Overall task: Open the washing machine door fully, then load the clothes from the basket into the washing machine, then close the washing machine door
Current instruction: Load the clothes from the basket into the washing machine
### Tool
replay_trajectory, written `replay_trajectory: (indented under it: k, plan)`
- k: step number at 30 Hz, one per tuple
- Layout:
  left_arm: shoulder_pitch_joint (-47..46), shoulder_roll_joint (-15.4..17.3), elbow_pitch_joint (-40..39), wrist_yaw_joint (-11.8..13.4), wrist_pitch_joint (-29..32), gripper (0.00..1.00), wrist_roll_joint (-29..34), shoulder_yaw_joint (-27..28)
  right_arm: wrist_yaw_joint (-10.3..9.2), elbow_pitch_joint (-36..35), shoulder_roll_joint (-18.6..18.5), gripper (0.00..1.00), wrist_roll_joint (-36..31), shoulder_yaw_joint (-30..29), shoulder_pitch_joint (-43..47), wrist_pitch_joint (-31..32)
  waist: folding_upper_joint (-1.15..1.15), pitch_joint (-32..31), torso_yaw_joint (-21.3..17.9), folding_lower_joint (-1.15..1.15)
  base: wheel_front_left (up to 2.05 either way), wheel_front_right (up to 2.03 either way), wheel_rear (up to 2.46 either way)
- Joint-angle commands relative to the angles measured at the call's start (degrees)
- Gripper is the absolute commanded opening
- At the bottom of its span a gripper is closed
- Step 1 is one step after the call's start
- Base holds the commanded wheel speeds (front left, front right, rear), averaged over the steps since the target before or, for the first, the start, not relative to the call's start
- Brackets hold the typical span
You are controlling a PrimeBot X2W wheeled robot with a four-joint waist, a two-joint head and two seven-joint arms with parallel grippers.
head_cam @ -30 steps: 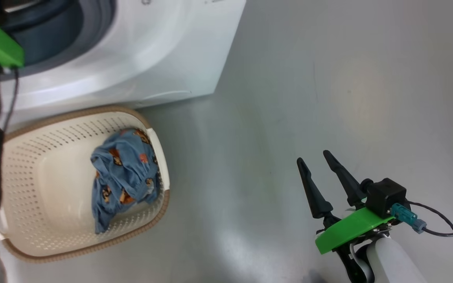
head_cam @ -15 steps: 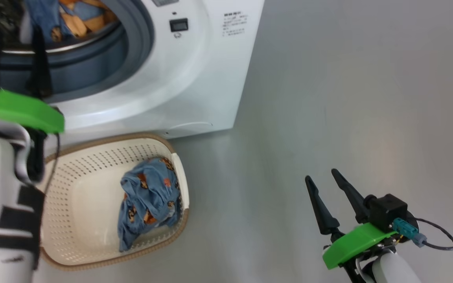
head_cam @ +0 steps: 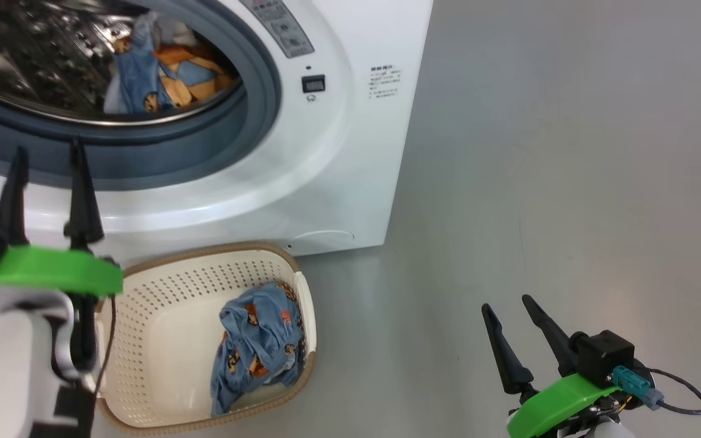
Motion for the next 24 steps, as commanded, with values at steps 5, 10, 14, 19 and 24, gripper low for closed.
replay_trajectory:
  k: [5,10,14,19,24]
  plan:
    - [6.0,1.5,-5.4,0.3,-0.3,1.00,1.9,3.1,0.09,-1.1,0.1,1.00,-0.5,1.1,1.3,-0.7,0.00,-2.9,1.0,0.00,0.00,0.00,0.00]
    - [12.9,0.3,-10.2,0.5,-0.3,1.00,4.2,4.9,0.09,-1.1,0.1,1.00,-0.5,1.2,2.2,-0.7,0.00,-4.8,0.9,0.00,0.00,0.00,0.00]
    - [18.2,-0.8,-11.9,0.0,-0.3,1.00,4.7,6.7,0.09,-1.3,0.1,1.00,-0.5,1.0,2.7,-0.7,0.00,-5.8,0.8,0.00,0.00,0.00,0.00]
    - [23.4,-2.1,-14.0,-0.7,-0.3,1.00,6.8,8.6,0.09,-2.0,0.1,1.00,-1.0,0.6,3.4,-0.7,0.00,-7.0,0.7,0.00,0.00,0.00,0.00]
    - [29.1,-4.1,-16.8,-1.4,-0.3,1.00,8.9,9.5,0.09,-3.0,0.1,1.00,-2.4,0.4,4.2,-0.7,0.00,-8.5,0.5,0.00,0.00,0.00,0.00]
